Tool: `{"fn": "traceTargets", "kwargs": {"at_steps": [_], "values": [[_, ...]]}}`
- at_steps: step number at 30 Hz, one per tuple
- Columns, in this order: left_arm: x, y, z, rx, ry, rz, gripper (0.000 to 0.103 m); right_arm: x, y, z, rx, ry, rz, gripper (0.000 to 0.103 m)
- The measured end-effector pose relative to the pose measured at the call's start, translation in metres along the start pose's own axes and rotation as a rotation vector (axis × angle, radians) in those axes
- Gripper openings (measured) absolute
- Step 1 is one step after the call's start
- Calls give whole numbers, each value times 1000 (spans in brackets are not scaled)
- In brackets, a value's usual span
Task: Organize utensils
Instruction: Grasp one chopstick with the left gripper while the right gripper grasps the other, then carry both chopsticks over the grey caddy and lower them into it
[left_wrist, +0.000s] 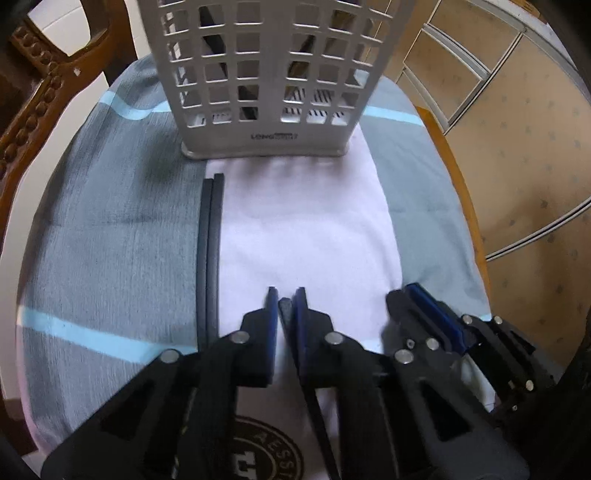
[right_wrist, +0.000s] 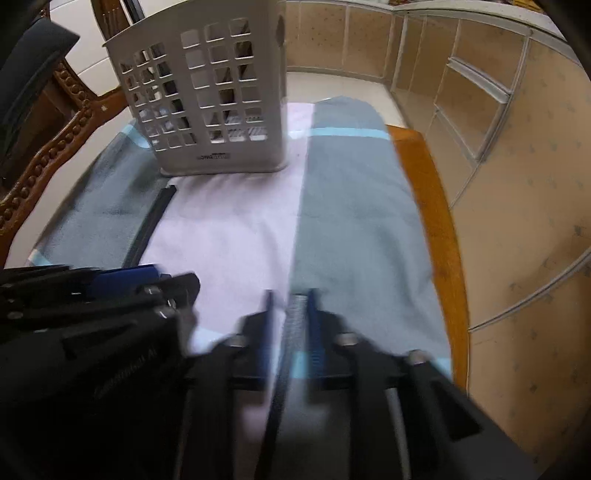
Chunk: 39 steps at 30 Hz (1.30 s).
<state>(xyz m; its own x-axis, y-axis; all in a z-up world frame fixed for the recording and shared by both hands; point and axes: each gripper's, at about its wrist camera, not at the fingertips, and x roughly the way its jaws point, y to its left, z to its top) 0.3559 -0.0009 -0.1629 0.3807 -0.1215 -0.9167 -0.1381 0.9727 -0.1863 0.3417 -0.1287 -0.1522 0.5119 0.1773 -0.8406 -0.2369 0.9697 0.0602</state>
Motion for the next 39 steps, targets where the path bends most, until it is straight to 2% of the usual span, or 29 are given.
{"fn": "traceTargets", "kwargs": {"at_steps": [2, 5, 13, 17, 19, 23, 26, 29, 31, 35, 39], "values": [[-3, 9, 0, -6, -1, -77, 9, -6, -1, 1, 0, -17, 19, 8], [-24, 21, -3, -16, -52, -157, 8, -33, -9, -2, 44, -75, 92, 7], [-174, 32, -29, 65, -308, -306, 7, -158, -18, -18, 46, -315, 211, 7], [-240, 31, -36, 87, -424, -337, 7, -214, -22, -22, 73, -415, 283, 7], [-266, 29, -25, 91, -475, -344, 7, -237, -23, -13, 84, -471, 303, 7], [-327, 26, -3, 116, -593, -302, 7, -285, -11, 31, 32, -594, 300, 7], [-373, 23, 25, 125, -684, -265, 7, -314, -4, 73, 3, -684, 277, 7], [-410, 17, 56, 128, -768, -205, 7, -329, 4, 117, -23, -752, 237, 7], [-425, 15, 84, 121, -821, -150, 7, -326, 4, 150, -17, -776, 214, 7], [-418, 22, 128, 78, -844, -124, 7, -312, 3, 187, 7, -805, 176, 7], [-369, 27, 156, 37, -831, -87, 7, -267, 0, 209, 58, -799, 154, 7]]}}
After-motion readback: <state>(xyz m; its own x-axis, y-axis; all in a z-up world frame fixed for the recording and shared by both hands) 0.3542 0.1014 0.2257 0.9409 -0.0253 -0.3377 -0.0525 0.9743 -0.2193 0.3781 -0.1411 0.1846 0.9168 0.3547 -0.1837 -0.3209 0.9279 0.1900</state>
